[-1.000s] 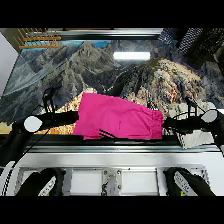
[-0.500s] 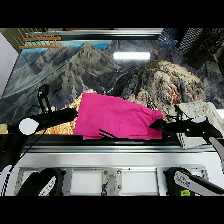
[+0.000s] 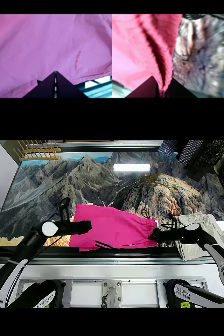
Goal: Fold the clothes and pants, and hang the long-sleeved shirts on hangers.
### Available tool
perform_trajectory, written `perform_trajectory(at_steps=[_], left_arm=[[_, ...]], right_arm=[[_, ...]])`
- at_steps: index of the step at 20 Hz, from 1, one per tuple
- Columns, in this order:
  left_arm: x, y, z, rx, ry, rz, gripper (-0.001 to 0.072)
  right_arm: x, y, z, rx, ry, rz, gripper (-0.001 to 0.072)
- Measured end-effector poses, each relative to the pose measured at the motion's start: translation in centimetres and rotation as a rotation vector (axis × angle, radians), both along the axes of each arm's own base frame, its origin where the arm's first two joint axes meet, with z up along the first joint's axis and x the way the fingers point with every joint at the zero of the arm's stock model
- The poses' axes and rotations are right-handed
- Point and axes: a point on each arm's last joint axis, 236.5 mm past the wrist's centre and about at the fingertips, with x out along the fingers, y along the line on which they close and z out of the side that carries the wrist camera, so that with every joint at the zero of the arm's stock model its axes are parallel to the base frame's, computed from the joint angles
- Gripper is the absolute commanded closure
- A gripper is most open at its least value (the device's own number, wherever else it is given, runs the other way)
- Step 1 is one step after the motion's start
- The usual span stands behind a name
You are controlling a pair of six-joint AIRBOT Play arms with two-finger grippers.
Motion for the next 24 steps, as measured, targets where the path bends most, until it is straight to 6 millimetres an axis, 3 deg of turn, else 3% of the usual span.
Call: perform_trajectory(at_steps=[3,6,8,12,18,21,24], left_arm=[[1.2,-3.5,-1.1,0.014,0.025,-0.077,0.0702],[2.3,-7.6,-2.7,0.025,0.039,-0.154,0.0702],[2.9,-10.6,-3.9,0.032,0.042,-0.205,0.0702],[3.9,-16.8,-5.9,0.031,0.036,-0.297,0.0702],[3.6,-23.9,-8.5,0.033,0.059,-0.423,0.0702],[3.1,-25.9,-9.5,0.037,0.085,-0.469,0.0702],[3.2,-26.6,-9.6,0.037,0.098,-0.489,0.0702]], right_arm=[[0.8,-3.3,3.4,-0.142,-0.008,0.069,0.0692],[2.1,-5.8,8.6,-0.254,-0.040,0.099,0.0692],[2.7,-6.4,11.9,-0.299,-0.061,0.119,0.0692],[3.0,-4.9,16.8,-0.347,-0.100,0.185,0.0692],[2.9,-1.4,20.1,-0.381,-0.147,0.304,0.0692],[2.8,-0.1,20.3,-0.382,-0.155,0.344,0.0692],[2.8,0.6,20.2,-0.382,-0.152,0.371,0.0692]])
